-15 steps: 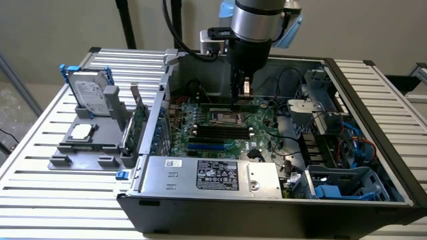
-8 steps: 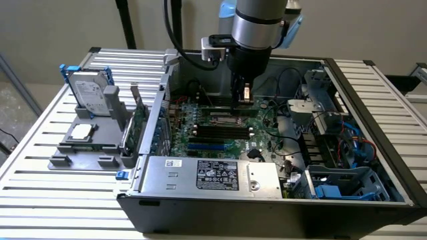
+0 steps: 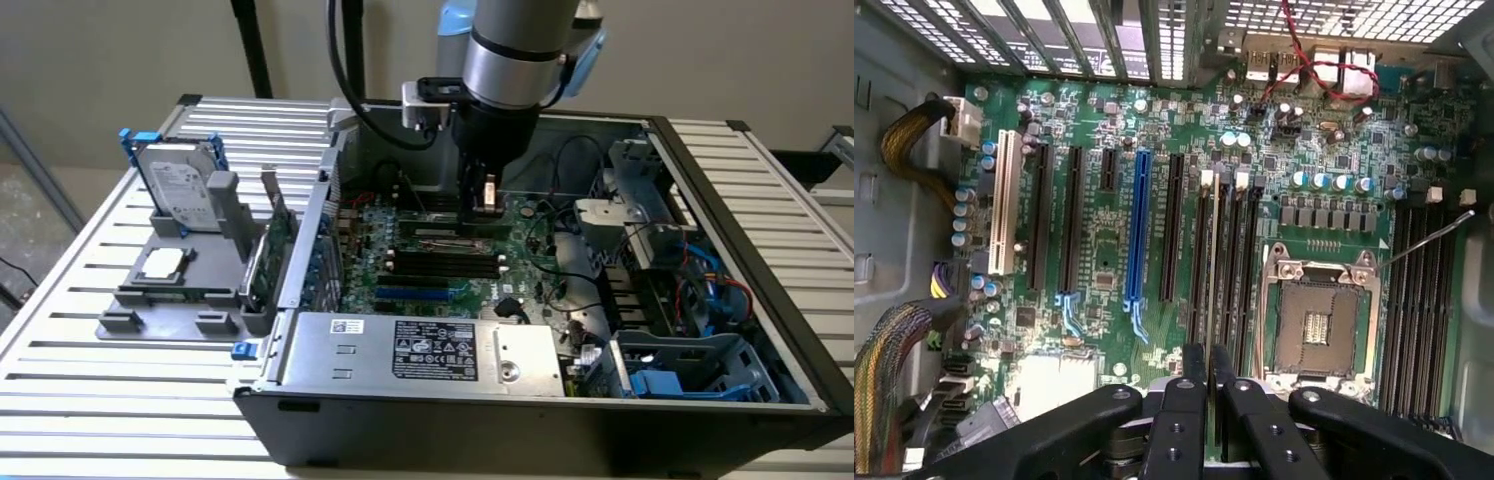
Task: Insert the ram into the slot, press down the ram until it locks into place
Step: 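Insert the ram into the slot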
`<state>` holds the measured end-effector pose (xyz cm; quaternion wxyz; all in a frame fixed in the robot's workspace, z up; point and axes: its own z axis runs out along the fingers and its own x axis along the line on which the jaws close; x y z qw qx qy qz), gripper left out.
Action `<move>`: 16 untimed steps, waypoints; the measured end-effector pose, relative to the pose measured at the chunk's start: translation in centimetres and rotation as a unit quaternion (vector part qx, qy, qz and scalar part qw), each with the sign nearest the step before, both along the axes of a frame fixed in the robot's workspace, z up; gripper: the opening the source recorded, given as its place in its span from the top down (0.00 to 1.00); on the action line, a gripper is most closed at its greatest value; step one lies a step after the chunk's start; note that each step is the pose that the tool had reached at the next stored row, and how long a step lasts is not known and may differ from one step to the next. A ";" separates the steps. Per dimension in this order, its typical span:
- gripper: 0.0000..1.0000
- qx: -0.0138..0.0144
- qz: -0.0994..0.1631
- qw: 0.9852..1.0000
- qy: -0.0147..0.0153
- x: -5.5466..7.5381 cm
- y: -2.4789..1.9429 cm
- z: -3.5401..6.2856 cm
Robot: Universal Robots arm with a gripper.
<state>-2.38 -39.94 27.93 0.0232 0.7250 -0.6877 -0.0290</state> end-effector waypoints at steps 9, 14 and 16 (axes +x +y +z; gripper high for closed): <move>0.86 0.000 -0.002 1.000 0.001 0.1 -0.02 -1.61; 0.86 0.000 -0.004 1.000 0.001 0.1 -0.02 -2.52; 0.86 0.000 -0.004 1.000 0.001 0.1 -0.02 -2.89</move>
